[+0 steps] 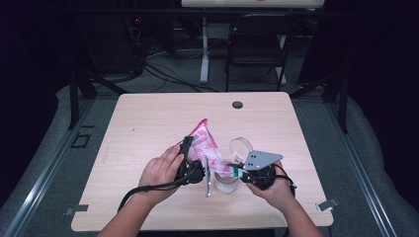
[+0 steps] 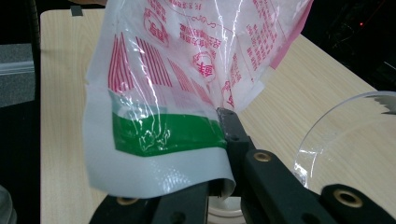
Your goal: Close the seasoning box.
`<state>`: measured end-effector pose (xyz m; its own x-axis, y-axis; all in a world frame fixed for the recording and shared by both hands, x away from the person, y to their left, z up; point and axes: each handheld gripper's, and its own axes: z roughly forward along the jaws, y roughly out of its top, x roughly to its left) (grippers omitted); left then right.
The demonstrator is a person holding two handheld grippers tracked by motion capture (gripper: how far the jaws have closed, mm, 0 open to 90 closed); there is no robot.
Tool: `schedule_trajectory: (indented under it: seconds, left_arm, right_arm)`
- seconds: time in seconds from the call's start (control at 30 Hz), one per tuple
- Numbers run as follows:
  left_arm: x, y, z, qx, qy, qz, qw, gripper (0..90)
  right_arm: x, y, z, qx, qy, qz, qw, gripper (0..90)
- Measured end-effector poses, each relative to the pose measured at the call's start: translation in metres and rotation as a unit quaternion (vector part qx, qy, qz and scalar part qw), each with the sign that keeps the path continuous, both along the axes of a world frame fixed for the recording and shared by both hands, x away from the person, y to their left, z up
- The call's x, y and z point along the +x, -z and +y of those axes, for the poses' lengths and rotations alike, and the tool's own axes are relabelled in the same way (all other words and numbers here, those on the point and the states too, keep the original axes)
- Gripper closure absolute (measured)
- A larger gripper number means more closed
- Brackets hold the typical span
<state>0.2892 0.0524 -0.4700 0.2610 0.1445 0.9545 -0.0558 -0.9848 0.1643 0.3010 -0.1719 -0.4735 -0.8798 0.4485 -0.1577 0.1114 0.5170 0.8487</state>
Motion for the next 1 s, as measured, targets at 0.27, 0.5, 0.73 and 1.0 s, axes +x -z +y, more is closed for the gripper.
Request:
schedule_trajectory:
  seconds: [0.27,0.5,0.73,1.0]
  left_arm:
    - [-0.0003,-0.0004,-0.0001,0.0,0.0,-0.002,1.0,60.2]
    - [-0.0001,0.0001,-0.0002,-0.002,0.0,0.002,1.0,60.2]
    - [-0.0002,-0.0006,-0.0003,0.001,0.001,-0.002,1.0,60.2]
    - [-0.0005,-0.001,-0.0008,0.002,0.0,-0.002,1.0,60.3]
  right_arm:
    - [0.0002,0.0002,0.0,-0.001,-0.002,0.001,1.0,90.0]
    - [0.0003,0.0005,0.0001,-0.001,-0.001,0.002,1.0,90.0]
    - [0.0002,0.0007,0.0002,-0.001,0.0,0.001,1.0,90.0]
    - [0.0006,0.0009,0.0,-0.002,0.0,0.001,1.0,90.0]
